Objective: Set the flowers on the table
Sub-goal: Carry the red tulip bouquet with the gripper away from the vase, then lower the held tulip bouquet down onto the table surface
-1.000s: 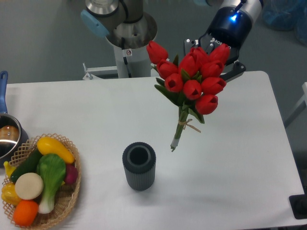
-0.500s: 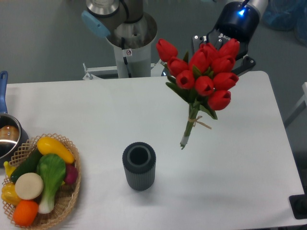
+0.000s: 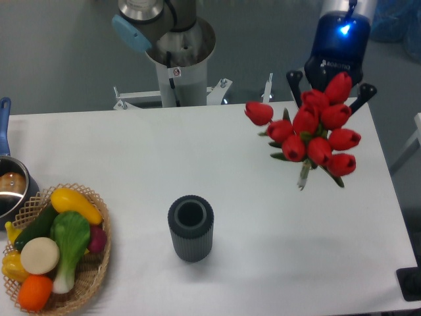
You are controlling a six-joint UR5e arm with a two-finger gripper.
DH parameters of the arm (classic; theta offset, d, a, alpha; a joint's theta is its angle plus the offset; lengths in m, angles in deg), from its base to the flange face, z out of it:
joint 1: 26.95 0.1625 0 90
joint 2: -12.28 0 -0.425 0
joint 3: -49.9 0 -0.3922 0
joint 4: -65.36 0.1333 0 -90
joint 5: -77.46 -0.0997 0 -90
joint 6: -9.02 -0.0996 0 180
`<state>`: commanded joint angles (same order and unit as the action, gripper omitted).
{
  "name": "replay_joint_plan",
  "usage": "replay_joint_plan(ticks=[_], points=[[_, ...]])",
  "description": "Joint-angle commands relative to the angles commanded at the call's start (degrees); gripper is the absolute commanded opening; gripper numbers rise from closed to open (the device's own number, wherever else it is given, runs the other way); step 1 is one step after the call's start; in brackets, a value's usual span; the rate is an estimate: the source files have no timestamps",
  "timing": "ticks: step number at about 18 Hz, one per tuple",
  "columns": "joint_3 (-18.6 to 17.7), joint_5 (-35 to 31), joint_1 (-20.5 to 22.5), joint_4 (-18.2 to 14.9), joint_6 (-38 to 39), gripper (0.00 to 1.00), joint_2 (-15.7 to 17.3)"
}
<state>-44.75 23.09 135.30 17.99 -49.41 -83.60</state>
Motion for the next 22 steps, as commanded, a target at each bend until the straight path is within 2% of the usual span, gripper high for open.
replay_joint_plan(ticks=[2,3,6,10,14,16,22], points=[[-1.93,-6.85,-2.02,-0.62,-5.61,0.23,-0.35],[-2.73,-9.76,-2.55,-1.05,-8.08,0.28,-0.7],[-3.26,-17.85,-4.83,-2.19,-14.24,0.29,-2.54],[-4.05,-22.43,-6.07,-2.55,-16.45,0.29,-5.44],[-3.97,-29.63,-7.91,-2.55,-17.06,0.29,-8.78],[-3.79,-31.58,-8.27,-2.55,-18.29,0.29,-10.1],[-3.88,-31.76,-8.36,-2.38,-18.3,0.29,-13.88]])
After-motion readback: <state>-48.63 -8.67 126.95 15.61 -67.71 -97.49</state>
